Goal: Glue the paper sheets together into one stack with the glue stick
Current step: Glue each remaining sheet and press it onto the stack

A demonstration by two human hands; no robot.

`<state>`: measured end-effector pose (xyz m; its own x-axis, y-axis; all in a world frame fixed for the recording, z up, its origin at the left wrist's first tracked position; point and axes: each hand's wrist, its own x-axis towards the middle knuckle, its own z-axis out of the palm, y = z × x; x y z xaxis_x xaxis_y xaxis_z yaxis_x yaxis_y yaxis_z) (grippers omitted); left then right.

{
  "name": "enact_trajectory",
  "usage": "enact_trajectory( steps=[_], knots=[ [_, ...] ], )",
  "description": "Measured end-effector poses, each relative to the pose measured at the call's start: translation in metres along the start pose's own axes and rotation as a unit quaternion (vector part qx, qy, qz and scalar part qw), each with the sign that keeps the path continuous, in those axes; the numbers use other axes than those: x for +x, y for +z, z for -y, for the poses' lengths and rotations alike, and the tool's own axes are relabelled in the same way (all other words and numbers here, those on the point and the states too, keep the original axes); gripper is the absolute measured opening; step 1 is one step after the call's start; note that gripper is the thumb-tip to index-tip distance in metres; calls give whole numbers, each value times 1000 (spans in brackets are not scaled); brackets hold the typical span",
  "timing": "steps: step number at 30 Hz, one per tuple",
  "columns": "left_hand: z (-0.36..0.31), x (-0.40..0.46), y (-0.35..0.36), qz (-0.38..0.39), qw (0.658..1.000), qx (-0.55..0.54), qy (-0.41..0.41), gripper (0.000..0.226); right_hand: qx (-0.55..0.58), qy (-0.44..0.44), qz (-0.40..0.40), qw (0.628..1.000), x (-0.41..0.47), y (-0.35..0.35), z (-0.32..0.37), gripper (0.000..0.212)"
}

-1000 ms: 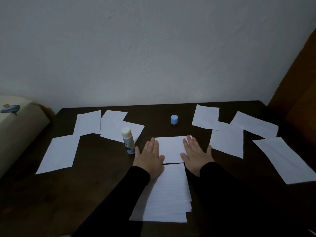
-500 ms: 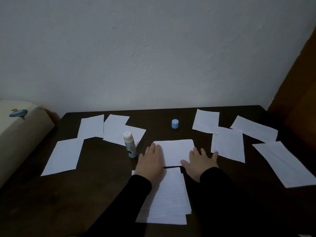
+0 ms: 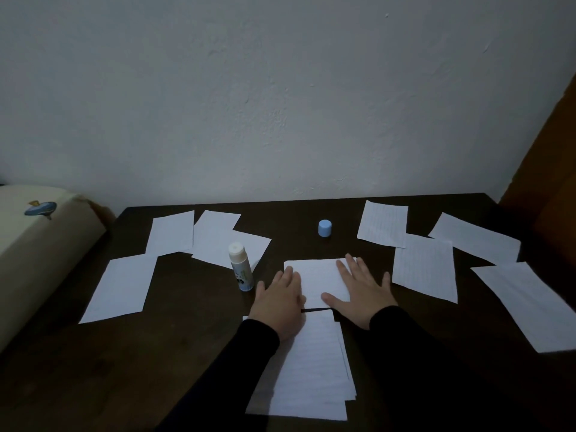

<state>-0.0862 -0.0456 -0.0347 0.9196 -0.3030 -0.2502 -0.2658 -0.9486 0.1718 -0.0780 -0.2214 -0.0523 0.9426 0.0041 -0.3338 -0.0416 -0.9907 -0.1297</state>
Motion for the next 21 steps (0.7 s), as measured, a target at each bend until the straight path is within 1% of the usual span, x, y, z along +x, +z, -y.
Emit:
enact_trajectory(
  steps=[2, 4, 6, 8, 11, 13, 15, 17, 19, 20, 21],
  knots=[
    [5, -8, -5, -12, 999, -26, 18, 46, 1, 3, 3, 1000, 1, -4, 0, 85],
    [13, -20, -8, -33, 992, -109, 45, 31, 12, 9, -2, 1000, 2, -9, 1, 78],
    [22, -35, -12, -81, 977, -189, 47, 30, 28, 23, -20, 999, 2, -11, 2, 76],
    [30, -48, -16, -143, 959, -243, 6, 26, 25, 34, -34, 999, 2, -8, 2, 80],
    [43, -55, -18, -214, 934, -271, -93, 12, 21, 32, -31, 999, 0, -7, 5, 80],
    [53, -54, -17, -238, 909, -297, -170, 16, 25, 32, -30, 999, -2, -11, 6, 81],
    [57, -52, -15, -246, 885, -326, -222, 26, 37, 32, -35, 998, -4, -12, 6, 84],
    [60, -48, -12, -251, 867, -364, -231, 43, 52, 34, -48, 997, -6, -12, 6, 86],
    [59, -44, -11, -254, 848, -412, -215, 62, 57, 32, -73, 995, -9, -12, 7, 85],
    [58, -43, -10, -256, 839, -435, -204, 69, 59, 30, -88, 994, -10, -12, 8, 83],
    [57, -41, -10, -257, 830, -455, -194, 71, 66, 27, -104, 992, -12, -13, 10, 80]
  ],
)
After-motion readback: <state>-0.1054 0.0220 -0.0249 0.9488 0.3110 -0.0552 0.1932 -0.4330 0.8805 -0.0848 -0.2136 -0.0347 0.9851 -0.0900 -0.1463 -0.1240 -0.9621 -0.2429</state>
